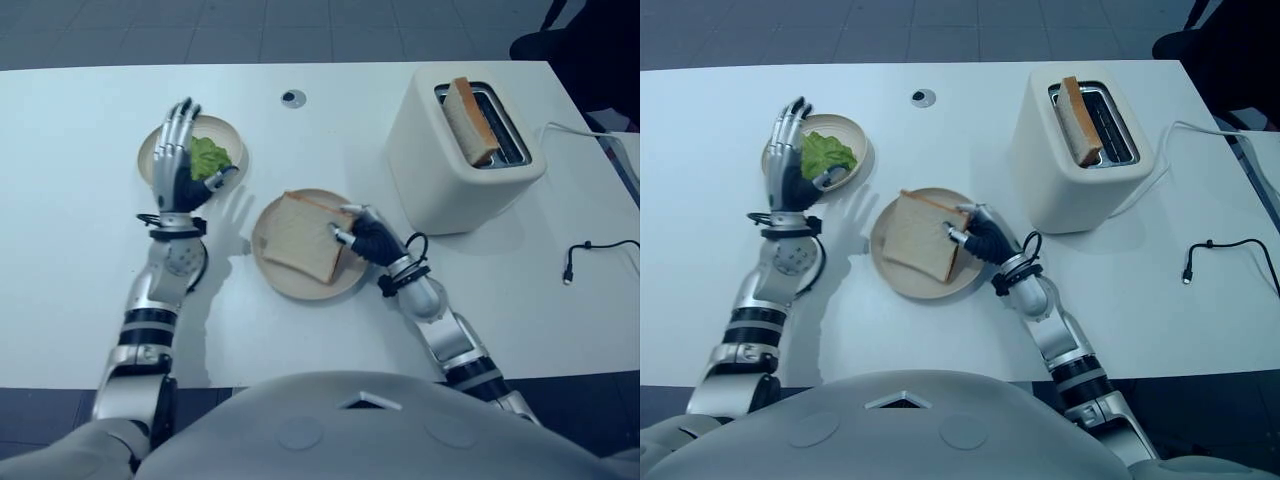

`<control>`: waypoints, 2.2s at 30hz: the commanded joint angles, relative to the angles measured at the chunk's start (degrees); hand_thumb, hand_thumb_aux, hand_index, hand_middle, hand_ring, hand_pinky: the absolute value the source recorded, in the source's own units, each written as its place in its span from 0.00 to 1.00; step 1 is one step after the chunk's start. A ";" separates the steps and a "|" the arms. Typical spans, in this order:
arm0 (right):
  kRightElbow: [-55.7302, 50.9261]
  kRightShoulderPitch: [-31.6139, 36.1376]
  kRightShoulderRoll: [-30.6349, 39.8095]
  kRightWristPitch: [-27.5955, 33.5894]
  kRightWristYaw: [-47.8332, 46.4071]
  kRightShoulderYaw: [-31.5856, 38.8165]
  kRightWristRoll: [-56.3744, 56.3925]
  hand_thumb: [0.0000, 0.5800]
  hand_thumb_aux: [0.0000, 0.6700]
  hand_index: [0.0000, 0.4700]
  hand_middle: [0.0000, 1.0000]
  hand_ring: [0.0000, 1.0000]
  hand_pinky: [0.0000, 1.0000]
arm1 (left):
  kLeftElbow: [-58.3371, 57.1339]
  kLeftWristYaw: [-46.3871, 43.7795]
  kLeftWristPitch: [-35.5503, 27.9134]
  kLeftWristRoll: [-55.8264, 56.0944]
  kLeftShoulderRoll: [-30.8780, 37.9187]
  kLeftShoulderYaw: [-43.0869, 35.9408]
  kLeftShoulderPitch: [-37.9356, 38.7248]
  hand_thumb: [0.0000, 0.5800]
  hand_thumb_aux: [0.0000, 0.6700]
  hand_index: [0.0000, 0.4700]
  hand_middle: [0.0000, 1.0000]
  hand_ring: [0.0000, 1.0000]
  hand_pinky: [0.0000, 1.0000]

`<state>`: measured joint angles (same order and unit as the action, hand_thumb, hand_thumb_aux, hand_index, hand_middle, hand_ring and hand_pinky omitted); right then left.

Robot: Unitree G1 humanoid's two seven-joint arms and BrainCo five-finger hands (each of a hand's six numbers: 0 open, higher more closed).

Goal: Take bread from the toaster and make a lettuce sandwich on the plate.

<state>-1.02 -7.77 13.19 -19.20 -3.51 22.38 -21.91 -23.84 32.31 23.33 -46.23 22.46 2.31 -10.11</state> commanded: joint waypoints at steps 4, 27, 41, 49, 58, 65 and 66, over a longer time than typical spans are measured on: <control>-3.79 3.27 0.31 4.02 -3.26 0.38 -1.22 1.00 0.93 0.93 0.97 0.97 0.97 | -20.49 -0.83 -8.09 -5.46 9.12 -7.79 -11.23 0.00 0.00 0.00 0.00 0.00 0.00; 20.51 5.73 -3.09 7.85 4.37 0.15 -19.11 0.00 0.00 0.00 0.00 0.00 0.00 | -43.10 -14.05 -1.57 1.72 13.69 -22.93 -24.82 1.00 1.00 1.00 0.00 0.00 0.00; 25.98 3.99 -2.80 6.08 6.28 -7.14 -11.53 0.00 0.00 0.00 0.00 0.00 0.00 | -9.28 -33.36 16.63 33.68 11.33 -12.83 -4.94 1.00 0.95 0.95 0.00 0.00 0.00; 34.34 4.10 1.86 8.40 4.71 -31.44 8.09 0.00 0.00 0.00 0.00 0.00 0.00 | 3.29 -44.55 16.56 30.72 5.38 -22.48 7.70 1.00 0.97 0.97 0.00 0.00 0.00; 28.54 3.76 6.05 9.33 5.23 -38.41 3.21 0.00 0.00 0.00 0.00 0.00 0.00 | 9.85 -41.95 13.33 29.57 1.54 -19.11 9.20 1.00 0.97 0.97 0.00 0.00 0.00; 25.48 2.68 6.87 7.44 5.16 -38.77 1.66 0.00 0.00 0.00 0.00 0.00 0.00 | 16.05 -42.21 12.02 28.20 0.25 -19.05 9.87 1.00 0.95 0.95 0.00 0.00 0.00; 25.21 2.69 7.05 7.28 5.10 -38.92 1.72 0.00 0.00 0.00 0.00 0.00 0.00 | 17.26 -44.39 12.32 27.95 0.92 -20.89 11.09 0.99 0.93 0.93 0.00 0.00 0.00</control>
<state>24.92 -4.65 19.42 -11.59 2.00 -16.20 -20.26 -8.86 -8.32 35.60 -17.76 22.38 -15.54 -1.27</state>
